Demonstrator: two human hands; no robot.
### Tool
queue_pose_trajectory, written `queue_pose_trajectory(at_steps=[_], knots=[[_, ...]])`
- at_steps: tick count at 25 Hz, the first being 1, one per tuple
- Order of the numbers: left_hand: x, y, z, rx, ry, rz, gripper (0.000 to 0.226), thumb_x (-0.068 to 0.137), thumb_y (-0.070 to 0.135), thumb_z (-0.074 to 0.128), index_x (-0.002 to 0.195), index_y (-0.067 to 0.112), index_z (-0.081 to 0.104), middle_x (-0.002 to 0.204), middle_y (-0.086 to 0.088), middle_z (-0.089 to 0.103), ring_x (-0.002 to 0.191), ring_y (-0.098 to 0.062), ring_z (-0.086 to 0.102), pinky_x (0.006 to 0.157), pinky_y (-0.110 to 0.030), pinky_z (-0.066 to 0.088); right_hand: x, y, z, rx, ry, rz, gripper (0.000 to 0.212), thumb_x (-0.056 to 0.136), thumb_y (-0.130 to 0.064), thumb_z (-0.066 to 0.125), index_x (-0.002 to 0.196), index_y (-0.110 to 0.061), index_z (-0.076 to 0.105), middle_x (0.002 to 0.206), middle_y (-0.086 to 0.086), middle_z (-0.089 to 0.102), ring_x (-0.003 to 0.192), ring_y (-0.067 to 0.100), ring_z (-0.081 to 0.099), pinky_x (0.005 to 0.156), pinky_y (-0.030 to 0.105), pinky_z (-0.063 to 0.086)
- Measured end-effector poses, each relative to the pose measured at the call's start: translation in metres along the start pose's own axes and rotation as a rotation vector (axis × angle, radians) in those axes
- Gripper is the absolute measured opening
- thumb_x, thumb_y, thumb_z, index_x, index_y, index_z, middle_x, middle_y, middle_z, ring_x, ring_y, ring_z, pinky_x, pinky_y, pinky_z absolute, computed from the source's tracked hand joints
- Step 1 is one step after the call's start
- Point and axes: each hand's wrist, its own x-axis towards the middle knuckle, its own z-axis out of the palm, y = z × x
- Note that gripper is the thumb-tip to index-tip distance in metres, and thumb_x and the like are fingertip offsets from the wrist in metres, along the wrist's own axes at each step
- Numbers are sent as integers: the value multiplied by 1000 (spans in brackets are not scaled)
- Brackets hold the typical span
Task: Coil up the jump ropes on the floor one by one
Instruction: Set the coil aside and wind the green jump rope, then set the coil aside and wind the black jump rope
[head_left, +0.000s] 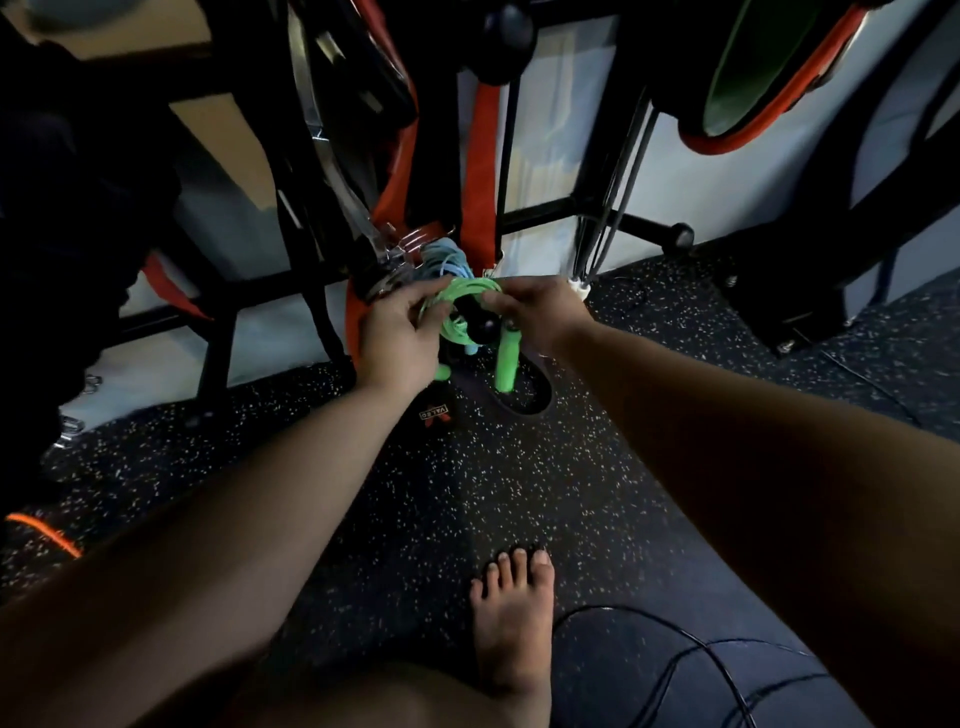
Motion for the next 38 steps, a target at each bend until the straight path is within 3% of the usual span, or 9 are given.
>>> queue_pose_trajectory(at_steps=[3,6,9,13,17,24,28,32,38], knots=[[21,-6,5,-44,24,-45,28,100,13,63,127,13,71,124,1,70,112,-13,67,89,-12,50,36,-16,6,-147,-30,125,28,94,-34,66,110,-12,74,99,0,71,85,16,64,77,29,51],[43,-19,11,113,23,-206,34,102,30,61,130,13,68,130,-9,69,123,-25,62,102,-26,46,54,-31,11,-245,0,251,36,89,-45,71,101,-11,74,85,-1,69,71,12,62,62,23,49],[45,-24,15,127,93,-242,52,96,42,66,134,7,63,134,-7,66,128,-25,58,112,-32,40,33,-31,9,18,-13,277,37,92,-35,69,121,-11,69,95,2,69,72,15,62,58,25,50],[-2,-1,10,-121,139,-389,26,92,32,76,105,14,64,91,10,65,84,-10,61,75,-25,45,-43,-9,-14,344,9,240,34,98,-21,63,132,-18,62,105,6,73,72,16,59,53,23,45],[-56,24,-5,-14,-69,-328,24,88,37,79,93,19,65,81,8,66,79,-17,65,62,-25,45,-136,15,-31,311,55,230,19,97,-14,63,116,-14,67,102,8,74,84,24,68,73,29,58],[-133,148,-19,413,-628,116,21,86,39,80,90,23,68,90,2,68,70,-12,58,54,-24,40,-290,38,-78,208,215,253,11,96,-19,64,90,-26,70,80,-8,69,69,9,61,71,32,53],[-185,187,8,612,-764,287,25,83,44,82,90,23,70,88,6,70,80,-12,64,71,-26,48,-385,70,-107,139,255,316,8,98,-22,62,98,-26,69,87,-8,69,72,5,61,66,18,50],[-252,168,74,633,-923,312,23,81,41,83,81,26,66,81,8,70,81,-15,68,81,-31,54,-465,128,-116,98,302,440,6,97,-25,63,99,-28,68,95,-1,73,77,9,63,80,33,53],[-355,90,166,688,-1184,211,19,85,37,81,88,23,68,79,10,67,81,-16,67,73,-26,48,-546,226,-91,71,310,708,18,97,-24,62,109,-14,73,103,2,73,86,16,65,81,30,51]])
